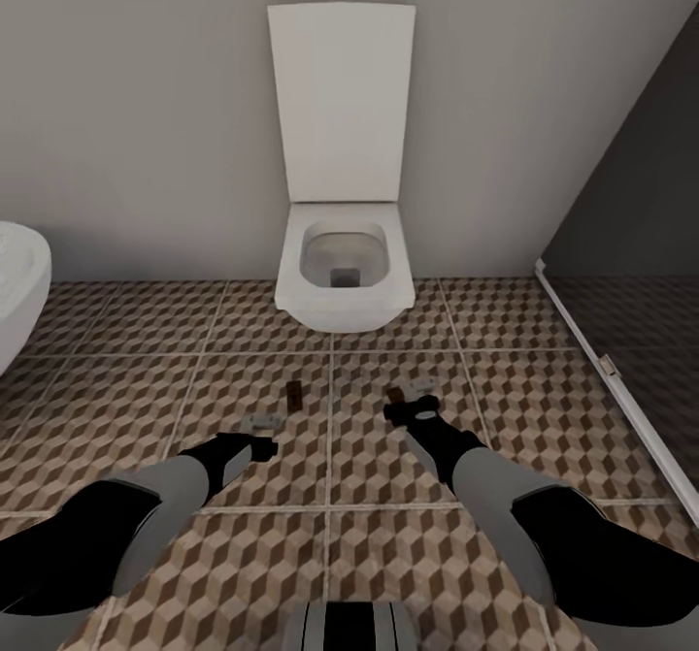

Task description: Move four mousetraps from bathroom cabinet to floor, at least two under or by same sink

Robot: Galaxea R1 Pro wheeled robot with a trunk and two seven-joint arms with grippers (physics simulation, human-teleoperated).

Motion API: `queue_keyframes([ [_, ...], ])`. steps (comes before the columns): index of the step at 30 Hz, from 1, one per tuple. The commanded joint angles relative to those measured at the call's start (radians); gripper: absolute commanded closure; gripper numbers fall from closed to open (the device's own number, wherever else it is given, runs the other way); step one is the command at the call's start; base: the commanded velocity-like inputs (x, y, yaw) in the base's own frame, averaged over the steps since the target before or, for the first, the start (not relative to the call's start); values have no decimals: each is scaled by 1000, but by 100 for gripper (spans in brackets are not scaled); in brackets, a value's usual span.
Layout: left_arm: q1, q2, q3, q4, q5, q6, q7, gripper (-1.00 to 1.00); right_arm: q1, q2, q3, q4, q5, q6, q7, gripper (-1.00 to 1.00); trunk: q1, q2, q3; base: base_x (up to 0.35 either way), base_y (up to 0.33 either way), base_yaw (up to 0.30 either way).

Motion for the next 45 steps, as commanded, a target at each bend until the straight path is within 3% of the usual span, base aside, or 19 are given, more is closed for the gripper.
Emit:
queue_keyframes([
  [1, 5, 0, -8, 2, 10, -5, 2, -100, 0, 0, 6, 7, 1, -3, -5, -100, -1, 0, 3, 0, 0, 0],
  [12, 97, 11, -8, 3, 10, -42, 1, -100, 29, -44, 6, 62, 0, -147, -4, -100, -6, 3, 46, 0, 0, 0],
  [21, 143, 13, -8, 3, 9, -82, 0, -100, 120, -90, 6, 70, 0, -247, -4, -100, -10, 5, 81, 0, 0, 0],
  [29, 152, 13, -8, 4, 9, -87, 0, -100, 191, -127, 6, 71, -1, -333, -6, -100, -40, 61, 107, 0, 0, 0],
  [45, 187, 15, -8, 4, 9, -89, 0, -100, 261, -175, 6, 73, -3, -392, -7, -100, -102, 173, 178, 0, 0, 0],
])
